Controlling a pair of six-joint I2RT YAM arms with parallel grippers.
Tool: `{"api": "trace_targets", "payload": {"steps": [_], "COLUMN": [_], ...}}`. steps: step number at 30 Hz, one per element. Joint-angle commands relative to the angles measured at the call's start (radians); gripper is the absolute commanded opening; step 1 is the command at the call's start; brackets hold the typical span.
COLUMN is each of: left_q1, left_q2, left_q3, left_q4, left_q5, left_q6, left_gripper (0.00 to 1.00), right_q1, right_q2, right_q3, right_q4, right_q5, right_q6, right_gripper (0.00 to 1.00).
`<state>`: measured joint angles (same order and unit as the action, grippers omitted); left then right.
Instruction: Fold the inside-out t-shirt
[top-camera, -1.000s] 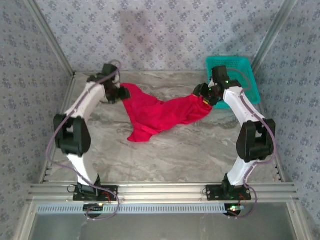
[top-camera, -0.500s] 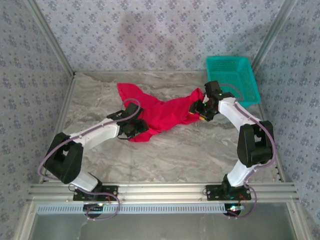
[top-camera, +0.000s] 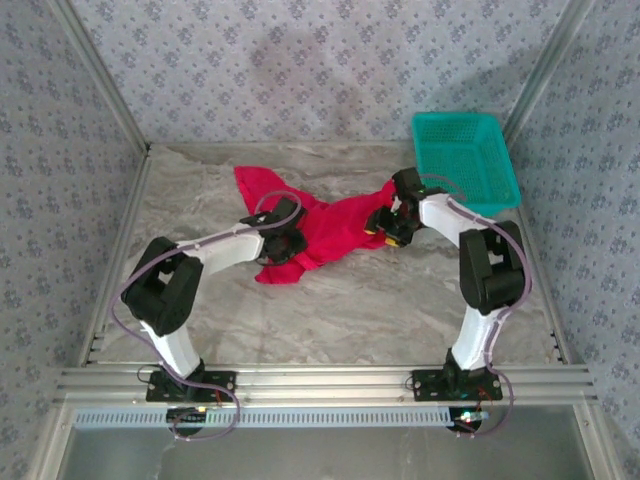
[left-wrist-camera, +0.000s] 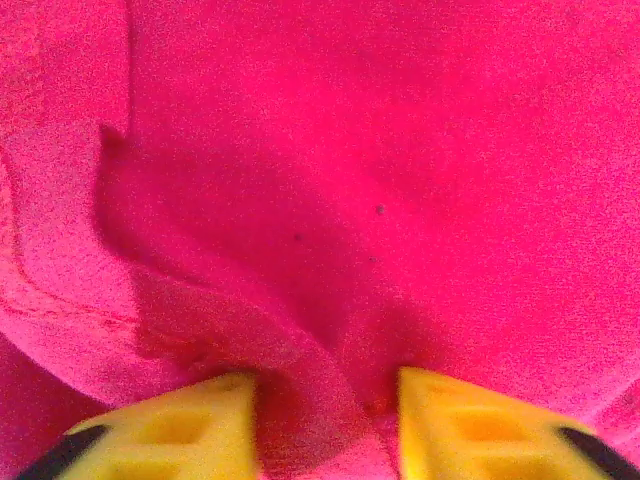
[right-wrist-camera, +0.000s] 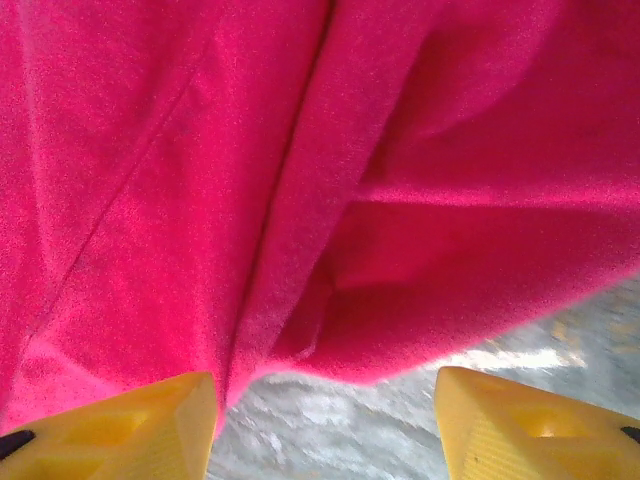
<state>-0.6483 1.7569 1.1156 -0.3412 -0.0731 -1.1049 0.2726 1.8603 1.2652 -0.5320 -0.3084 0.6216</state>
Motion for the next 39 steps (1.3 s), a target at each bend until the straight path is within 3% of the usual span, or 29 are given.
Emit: {"api": "trace_targets", "payload": {"steps": [1,3,7,13,17,19,22,29,35,39], "left_q1": [-0.005,-0.003,0.024,0.189,0.383,0.443,0.459,0.546,0.716,0.724], "left_q2": [-0.005,-0.027,-0.111,-0.294,-0.400,-0.430,-0.435,-0.348,-0.264,-0.258], "left_q3": [0.050,0.060,0.090,0.178,0.212,0.240,0.291,0.362,0.470,0.439], "left_q4": [-0.048,-0.077,-0.164,-0.306,-0.287,-0.267,-0.263,-0.261,-0.299,-0.247], "left_q5": [-0.032,-0.052,-0.089,-0.103,0.057,0.137,0.187,0.299,0.395,0.423], "left_q6": [0.026,0.050,0.134,0.399,0.492,0.511,0.528,0.533,0.525,0.500], "left_gripper": [0.19,0.09,0.00,0.00,0.00,0.00,0.00,0.00,0.00,0.00], "right_q1": [0.028,0.039,0.035,-0.024,-0.073,-0.074,-0.052,-0.030,-0.136,-0.152], "right_q2": [0.074,0.114,0.132,-0.077,-0.283,-0.359,-0.425,-0.450,-0.494,-0.491], "right_q3": [0.045,0.056,0.107,0.168,0.157,0.183,0.217,0.251,0.190,0.135], "right_q4": [0.066,0.109,0.103,-0.120,-0.189,-0.219,-0.236,-0.288,-0.344,-0.314], "right_q5": [-0.055,-0.077,-0.071,-0.028,0.014,0.042,0.022,0.029,0.159,0.176], "right_q6": [0.075,0.112,0.138,0.020,0.016,0.028,0.037,0.022,-0.039,-0.036], "right_gripper": [0.58,0.50,0.00,0.00,0.00,0.00,0.00,0.00,0.00,0.00]}}
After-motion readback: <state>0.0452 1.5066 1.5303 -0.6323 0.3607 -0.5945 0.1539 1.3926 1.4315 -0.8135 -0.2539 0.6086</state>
